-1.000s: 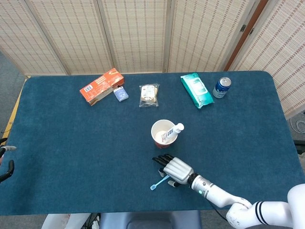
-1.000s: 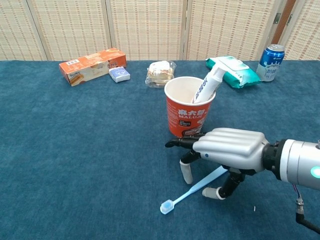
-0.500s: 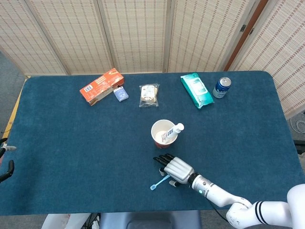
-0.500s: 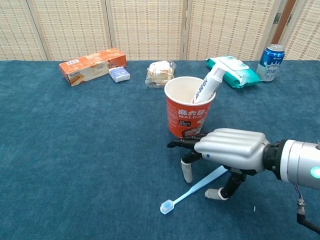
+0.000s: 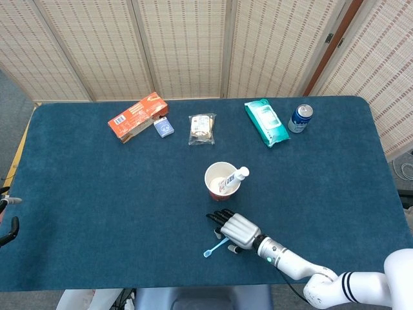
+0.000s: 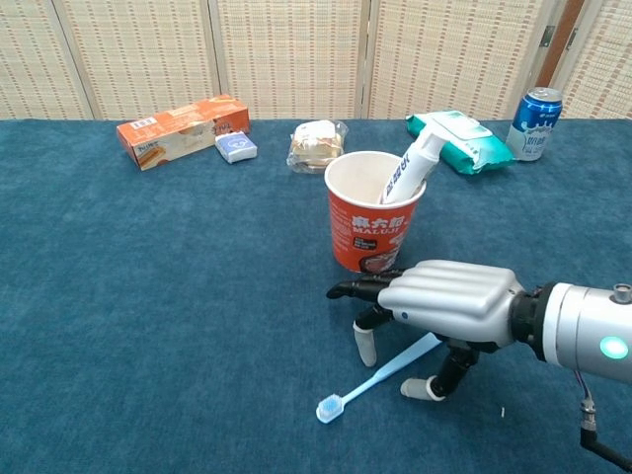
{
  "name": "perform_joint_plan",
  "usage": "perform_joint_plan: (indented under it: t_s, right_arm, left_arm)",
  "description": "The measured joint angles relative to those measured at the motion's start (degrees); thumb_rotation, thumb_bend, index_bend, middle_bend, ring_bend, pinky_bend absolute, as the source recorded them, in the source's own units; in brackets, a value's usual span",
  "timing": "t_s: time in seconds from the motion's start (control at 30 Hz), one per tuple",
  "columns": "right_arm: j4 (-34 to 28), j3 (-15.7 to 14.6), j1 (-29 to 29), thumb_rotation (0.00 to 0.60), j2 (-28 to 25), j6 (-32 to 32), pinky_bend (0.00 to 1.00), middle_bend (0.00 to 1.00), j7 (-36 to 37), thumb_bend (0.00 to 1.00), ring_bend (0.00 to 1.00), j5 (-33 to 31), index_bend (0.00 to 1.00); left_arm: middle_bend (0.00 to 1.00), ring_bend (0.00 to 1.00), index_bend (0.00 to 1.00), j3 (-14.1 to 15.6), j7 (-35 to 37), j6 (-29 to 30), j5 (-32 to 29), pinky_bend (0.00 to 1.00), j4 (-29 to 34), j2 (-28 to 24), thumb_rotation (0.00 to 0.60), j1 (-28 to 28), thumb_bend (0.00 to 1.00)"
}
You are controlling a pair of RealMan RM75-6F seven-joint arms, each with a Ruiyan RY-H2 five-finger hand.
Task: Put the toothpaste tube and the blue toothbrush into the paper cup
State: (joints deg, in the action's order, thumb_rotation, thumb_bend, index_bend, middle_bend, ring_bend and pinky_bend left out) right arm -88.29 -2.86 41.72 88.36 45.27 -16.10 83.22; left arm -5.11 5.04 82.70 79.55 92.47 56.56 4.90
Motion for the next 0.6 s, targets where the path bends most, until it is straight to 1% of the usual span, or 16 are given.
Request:
perform_joint_plan:
  t_s: [0.2, 0.6]
  right_arm:
    - [0.54, 0.39, 0.52, 0.6, 0.9, -0.63, 0.12, 0.01, -0.73, 0.22, 0.0, -0.37, 0.44]
    - [1.14, 0.83, 0.95, 0.6, 1.9, -1.34, 0.12, 0.01, -2.36, 0.26, 0.0, -1.88, 0.48]
  left_arm:
    - [0.16, 0.08, 0.32, 0.01, 0.2, 0.07, 0.09, 0.16, 0.06, -0.1, 0.6, -0.04, 0.52]
    - [0.16, 0.08, 0.32, 0.02, 0.38, 0.29, 0.27, 0.16, 0.17, -0.24, 0.6, -0.13, 0.52]
